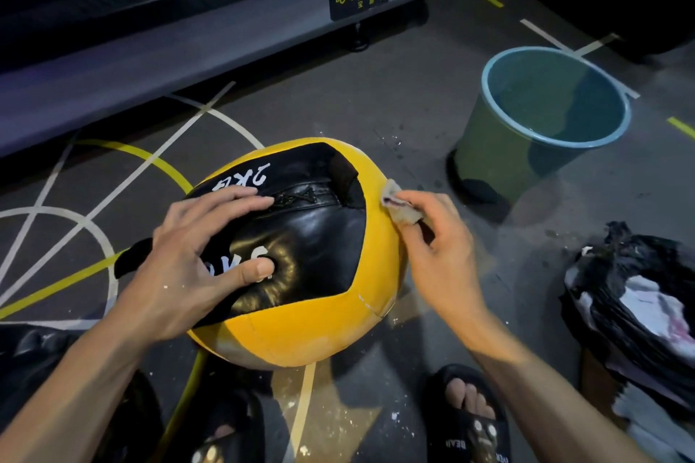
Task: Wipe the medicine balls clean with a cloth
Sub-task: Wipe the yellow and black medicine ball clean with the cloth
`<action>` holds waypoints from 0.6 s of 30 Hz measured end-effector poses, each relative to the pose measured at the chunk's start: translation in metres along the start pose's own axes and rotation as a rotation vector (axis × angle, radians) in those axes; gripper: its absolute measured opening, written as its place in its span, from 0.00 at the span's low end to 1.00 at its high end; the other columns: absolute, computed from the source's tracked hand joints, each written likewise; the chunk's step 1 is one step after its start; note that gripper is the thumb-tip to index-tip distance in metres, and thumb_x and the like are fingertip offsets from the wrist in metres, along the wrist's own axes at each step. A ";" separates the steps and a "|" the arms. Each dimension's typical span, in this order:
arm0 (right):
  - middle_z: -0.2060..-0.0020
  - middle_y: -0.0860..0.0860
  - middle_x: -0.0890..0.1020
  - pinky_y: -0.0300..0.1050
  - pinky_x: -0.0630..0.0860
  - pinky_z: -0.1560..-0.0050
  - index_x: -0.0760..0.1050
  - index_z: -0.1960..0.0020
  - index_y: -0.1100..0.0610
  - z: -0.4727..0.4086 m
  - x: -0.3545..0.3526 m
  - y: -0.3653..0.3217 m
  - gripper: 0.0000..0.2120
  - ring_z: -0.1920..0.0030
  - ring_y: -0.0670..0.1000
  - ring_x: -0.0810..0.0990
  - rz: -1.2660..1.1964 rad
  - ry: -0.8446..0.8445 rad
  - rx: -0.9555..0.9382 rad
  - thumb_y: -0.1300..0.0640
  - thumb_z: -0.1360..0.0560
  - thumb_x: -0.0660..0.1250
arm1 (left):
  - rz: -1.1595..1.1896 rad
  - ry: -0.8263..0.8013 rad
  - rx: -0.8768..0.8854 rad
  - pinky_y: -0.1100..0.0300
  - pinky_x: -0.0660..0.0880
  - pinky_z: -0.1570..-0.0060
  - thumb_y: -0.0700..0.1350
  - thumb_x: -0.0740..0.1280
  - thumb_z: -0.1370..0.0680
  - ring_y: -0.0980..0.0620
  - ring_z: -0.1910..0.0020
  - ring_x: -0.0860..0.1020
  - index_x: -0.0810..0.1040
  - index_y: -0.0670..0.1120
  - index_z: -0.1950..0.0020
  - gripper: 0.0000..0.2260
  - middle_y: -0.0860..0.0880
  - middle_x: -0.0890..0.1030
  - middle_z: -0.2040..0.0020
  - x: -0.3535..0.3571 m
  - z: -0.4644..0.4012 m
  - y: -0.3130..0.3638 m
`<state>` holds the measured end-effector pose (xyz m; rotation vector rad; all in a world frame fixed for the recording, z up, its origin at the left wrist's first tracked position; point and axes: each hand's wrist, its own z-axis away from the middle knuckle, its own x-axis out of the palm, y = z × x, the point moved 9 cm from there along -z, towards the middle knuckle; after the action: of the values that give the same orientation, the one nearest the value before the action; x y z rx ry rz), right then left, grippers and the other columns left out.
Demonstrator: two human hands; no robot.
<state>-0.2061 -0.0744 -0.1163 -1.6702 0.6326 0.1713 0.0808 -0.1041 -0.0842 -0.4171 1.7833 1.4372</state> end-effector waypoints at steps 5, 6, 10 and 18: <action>0.47 0.46 0.80 0.32 0.71 0.49 0.81 0.39 0.53 0.020 0.010 -0.002 0.17 0.45 0.47 0.80 -0.058 -0.040 -0.014 0.69 0.22 0.68 | -0.161 0.009 0.048 0.33 0.63 0.29 0.71 0.65 0.27 0.50 0.24 0.64 0.68 0.69 0.26 0.30 0.66 0.64 0.22 -0.013 -0.002 0.002; 0.47 0.46 0.80 0.33 0.72 0.49 0.81 0.39 0.52 0.027 0.010 0.001 0.17 0.45 0.48 0.80 -0.078 -0.036 -0.009 0.69 0.22 0.69 | -0.243 0.051 0.061 0.33 0.65 0.31 0.70 0.64 0.26 0.47 0.26 0.66 0.68 0.69 0.25 0.29 0.64 0.63 0.21 -0.017 -0.004 0.005; 0.45 0.43 0.80 0.32 0.73 0.47 0.79 0.37 0.51 0.062 0.020 0.003 0.16 0.44 0.45 0.80 -0.135 -0.090 -0.010 0.65 0.21 0.69 | -0.308 0.076 0.050 0.34 0.68 0.34 0.60 0.63 0.22 0.46 0.27 0.68 0.68 0.68 0.25 0.24 0.62 0.67 0.23 -0.022 -0.014 0.012; 0.41 0.47 0.78 0.41 0.78 0.46 0.76 0.31 0.51 0.087 0.058 -0.028 0.22 0.43 0.46 0.80 -0.003 -0.168 -0.182 0.65 0.23 0.68 | -0.473 0.015 0.026 0.36 0.61 0.25 0.80 0.57 0.31 0.39 0.21 0.57 0.62 0.67 0.21 0.39 0.57 0.60 0.19 0.002 -0.014 0.029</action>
<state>-0.1235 -0.0083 -0.1369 -1.8092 0.4997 0.3724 0.0547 -0.1082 -0.0660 -0.7786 1.5758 1.0777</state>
